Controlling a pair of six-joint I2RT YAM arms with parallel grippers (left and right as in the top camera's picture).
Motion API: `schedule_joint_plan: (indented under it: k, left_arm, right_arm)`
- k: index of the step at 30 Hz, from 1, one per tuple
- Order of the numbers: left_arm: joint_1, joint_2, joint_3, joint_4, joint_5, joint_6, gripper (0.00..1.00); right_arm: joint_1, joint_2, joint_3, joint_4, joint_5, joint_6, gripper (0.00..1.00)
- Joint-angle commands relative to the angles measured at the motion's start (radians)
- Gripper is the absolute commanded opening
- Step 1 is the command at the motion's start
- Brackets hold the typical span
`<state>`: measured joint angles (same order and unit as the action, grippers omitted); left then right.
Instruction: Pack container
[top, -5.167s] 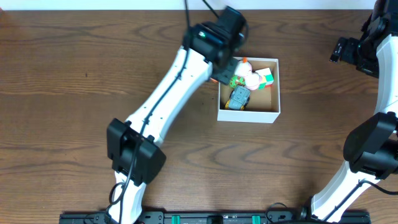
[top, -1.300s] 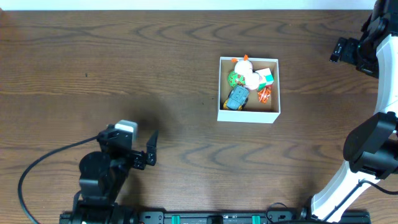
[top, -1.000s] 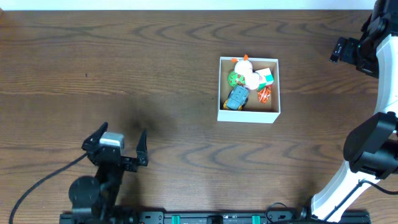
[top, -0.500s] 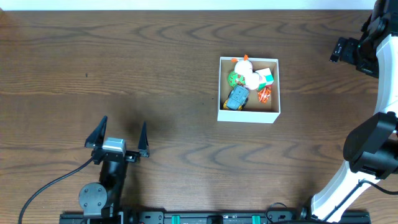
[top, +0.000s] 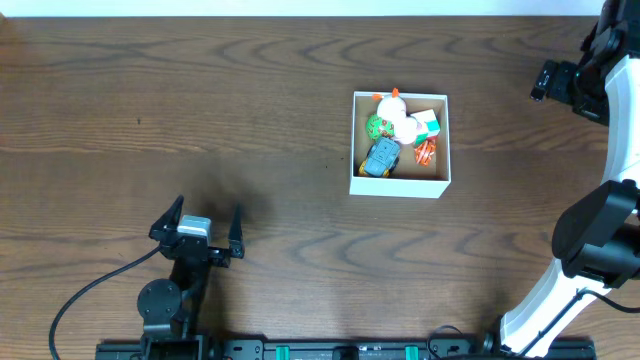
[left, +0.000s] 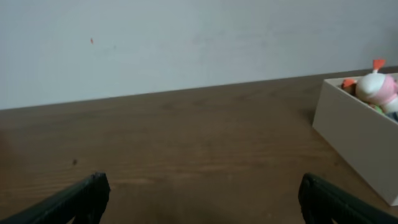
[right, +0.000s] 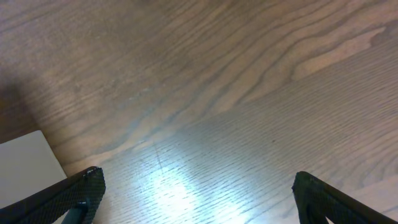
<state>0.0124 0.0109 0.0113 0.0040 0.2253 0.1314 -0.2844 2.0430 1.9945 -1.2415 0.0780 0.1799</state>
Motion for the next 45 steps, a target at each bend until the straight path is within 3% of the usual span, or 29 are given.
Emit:
schedule_joint_plan:
  k: [1,45]
  left_arm:
    - [0.005,-0.003,-0.007,-0.053,-0.001,0.006,0.98]
    - [0.005,0.014,-0.007,-0.053,-0.001,0.006,0.98]
  right_arm:
    - [-0.006,0.004,-0.002,0.000,0.000,0.018,1.00]
    - [0.005,0.002,-0.002,0.000,0.000,0.018,0.99]
